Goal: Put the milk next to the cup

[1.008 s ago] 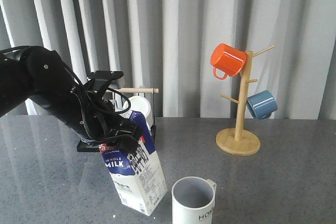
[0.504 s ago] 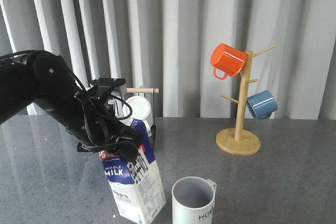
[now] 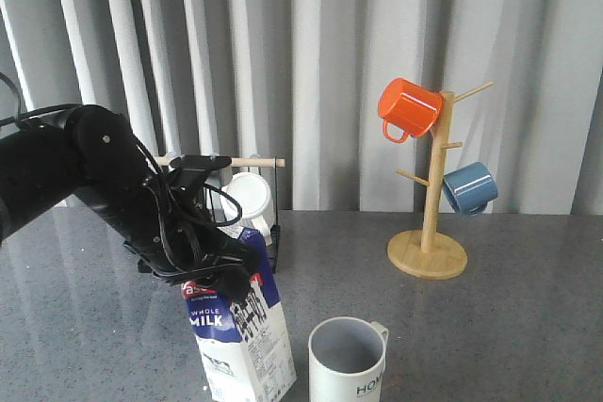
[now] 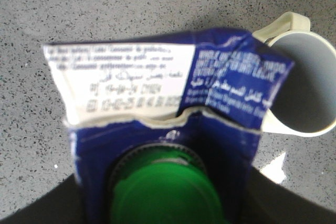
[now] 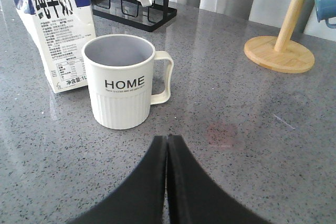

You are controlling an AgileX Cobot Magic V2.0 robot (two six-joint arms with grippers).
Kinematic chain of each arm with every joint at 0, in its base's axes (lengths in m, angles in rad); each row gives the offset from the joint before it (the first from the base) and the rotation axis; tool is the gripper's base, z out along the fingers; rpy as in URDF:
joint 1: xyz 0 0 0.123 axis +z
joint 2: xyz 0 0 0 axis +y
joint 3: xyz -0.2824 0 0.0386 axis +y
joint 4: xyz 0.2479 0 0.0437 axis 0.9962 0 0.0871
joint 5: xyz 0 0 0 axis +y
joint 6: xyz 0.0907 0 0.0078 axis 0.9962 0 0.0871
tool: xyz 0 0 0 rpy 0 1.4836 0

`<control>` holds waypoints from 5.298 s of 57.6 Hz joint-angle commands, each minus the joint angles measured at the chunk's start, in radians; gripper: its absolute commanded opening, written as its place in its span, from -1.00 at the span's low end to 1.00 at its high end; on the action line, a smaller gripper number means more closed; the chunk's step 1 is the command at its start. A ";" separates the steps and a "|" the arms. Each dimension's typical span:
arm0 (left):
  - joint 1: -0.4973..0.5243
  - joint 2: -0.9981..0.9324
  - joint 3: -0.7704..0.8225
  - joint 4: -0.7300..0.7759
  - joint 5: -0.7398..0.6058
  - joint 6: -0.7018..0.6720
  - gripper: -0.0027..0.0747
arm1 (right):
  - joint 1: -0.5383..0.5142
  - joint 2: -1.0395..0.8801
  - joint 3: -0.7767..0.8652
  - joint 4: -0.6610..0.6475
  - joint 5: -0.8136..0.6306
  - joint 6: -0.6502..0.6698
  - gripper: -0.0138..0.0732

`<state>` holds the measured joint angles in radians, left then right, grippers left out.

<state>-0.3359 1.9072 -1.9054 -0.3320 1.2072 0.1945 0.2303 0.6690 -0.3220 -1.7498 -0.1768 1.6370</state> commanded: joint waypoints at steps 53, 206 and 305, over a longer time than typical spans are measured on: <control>-0.003 -0.157 -0.027 -0.061 0.022 -0.007 0.55 | -0.003 -0.002 -0.025 -0.005 0.011 0.001 -0.71; 0.312 -1.938 1.910 0.325 -1.273 -0.257 -0.95 | -0.003 -0.002 -0.025 -0.006 0.015 0.001 -0.70; 0.318 -1.920 1.910 0.352 -1.188 -0.240 -0.95 | -0.003 -0.015 -0.025 -0.002 0.012 0.029 -0.70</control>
<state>-0.0205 -0.0125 0.0237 0.0226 0.0833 -0.0411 0.2303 0.6594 -0.3213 -1.7498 -0.1801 1.6584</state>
